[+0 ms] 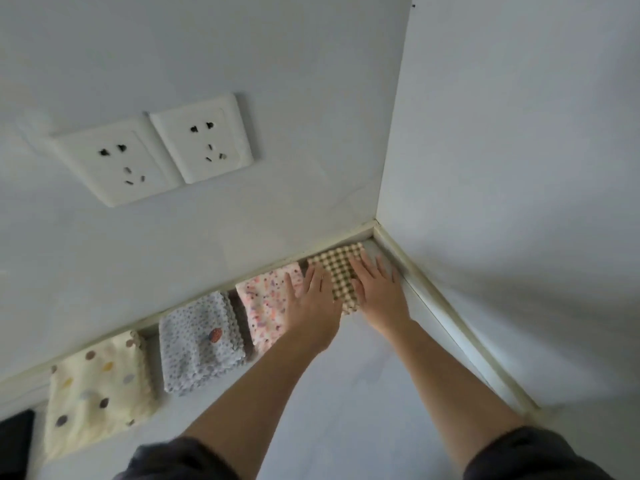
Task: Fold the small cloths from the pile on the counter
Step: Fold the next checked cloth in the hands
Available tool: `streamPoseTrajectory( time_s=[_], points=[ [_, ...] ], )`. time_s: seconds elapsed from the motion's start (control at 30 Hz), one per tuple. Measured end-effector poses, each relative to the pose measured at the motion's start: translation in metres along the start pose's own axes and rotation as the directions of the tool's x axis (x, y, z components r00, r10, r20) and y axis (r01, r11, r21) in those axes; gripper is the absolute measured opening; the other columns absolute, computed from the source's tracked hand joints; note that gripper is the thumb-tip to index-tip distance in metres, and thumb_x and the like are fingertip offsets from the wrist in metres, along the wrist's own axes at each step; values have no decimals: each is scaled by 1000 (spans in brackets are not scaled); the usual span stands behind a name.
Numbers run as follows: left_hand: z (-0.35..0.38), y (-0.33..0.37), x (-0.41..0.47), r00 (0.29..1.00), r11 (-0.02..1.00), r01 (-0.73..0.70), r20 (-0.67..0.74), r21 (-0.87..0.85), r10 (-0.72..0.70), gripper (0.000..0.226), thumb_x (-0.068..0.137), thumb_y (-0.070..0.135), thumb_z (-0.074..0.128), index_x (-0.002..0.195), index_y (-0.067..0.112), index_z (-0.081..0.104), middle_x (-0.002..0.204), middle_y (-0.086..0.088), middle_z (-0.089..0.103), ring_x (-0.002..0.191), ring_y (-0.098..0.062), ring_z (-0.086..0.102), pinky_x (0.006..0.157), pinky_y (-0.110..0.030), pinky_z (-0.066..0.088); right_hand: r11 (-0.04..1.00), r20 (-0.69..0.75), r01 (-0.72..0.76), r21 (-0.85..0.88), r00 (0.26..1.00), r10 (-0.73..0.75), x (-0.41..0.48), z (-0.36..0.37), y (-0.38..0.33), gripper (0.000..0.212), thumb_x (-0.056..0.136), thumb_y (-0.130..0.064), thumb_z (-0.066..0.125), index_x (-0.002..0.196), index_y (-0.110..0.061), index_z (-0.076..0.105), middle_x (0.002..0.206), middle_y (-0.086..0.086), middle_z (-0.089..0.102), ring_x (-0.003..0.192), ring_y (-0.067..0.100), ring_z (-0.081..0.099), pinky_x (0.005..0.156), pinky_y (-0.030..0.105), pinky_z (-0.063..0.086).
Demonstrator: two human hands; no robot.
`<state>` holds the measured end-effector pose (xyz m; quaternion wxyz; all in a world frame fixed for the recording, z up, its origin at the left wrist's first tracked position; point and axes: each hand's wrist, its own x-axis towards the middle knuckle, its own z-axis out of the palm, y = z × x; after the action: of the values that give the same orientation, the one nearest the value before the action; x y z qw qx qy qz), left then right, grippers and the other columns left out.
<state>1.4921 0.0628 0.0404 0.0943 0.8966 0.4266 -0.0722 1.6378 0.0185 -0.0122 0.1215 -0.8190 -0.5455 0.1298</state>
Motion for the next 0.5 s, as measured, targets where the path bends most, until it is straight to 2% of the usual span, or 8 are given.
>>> streamPoseTrajectory(
  time_s=[0.07,0.13,0.17,0.27,0.4,0.5],
  points=[
    [-4,-13,-48,994,993,-43,-108,-111,31,53,102,36,27,151,17,20,161,0,12,149,-15,2,120,-49,-6,979,-169,17,202,986,18,-31,0,-23,65,95,-44,11,150,-18,34,160,3,26,149,27,16,118,50,20],
    [-4,-35,-102,985,976,-61,-169,-207,26,46,101,36,31,145,23,32,156,5,26,147,-13,13,121,-47,-1,937,-319,81,340,947,34,-70,4,-53,50,100,-32,31,143,-12,45,153,9,39,146,29,27,116,48,28],
    [-2,-48,-130,982,963,-54,-189,-264,3,44,101,38,32,141,24,38,152,6,32,145,-12,18,121,-47,3,911,-348,106,398,936,43,-90,6,-70,44,101,-25,39,142,-10,47,151,10,42,145,27,29,117,43,29],
    [1,-89,-214,966,906,-18,-240,-423,-93,49,94,48,24,128,24,52,138,5,50,135,-16,39,115,-48,24,823,-290,146,549,957,24,-158,13,-133,41,101,-14,47,142,-10,47,150,7,43,144,18,31,114,17,21],
    [2,-141,-331,927,845,62,-283,-531,-246,49,93,46,29,123,20,57,130,5,56,124,-17,48,108,-40,35,762,-219,183,622,974,-56,-253,30,-218,41,101,-16,47,142,-15,47,146,-1,46,136,7,39,112,18,28],
    [6,-179,-423,897,799,95,-297,-594,-328,32,99,30,43,126,19,55,131,6,54,122,-16,49,104,-35,39,733,-182,193,652,979,-95,-324,46,-279,39,101,-17,47,140,-16,49,140,-5,49,126,-3,41,111,27,37]
  ],
)
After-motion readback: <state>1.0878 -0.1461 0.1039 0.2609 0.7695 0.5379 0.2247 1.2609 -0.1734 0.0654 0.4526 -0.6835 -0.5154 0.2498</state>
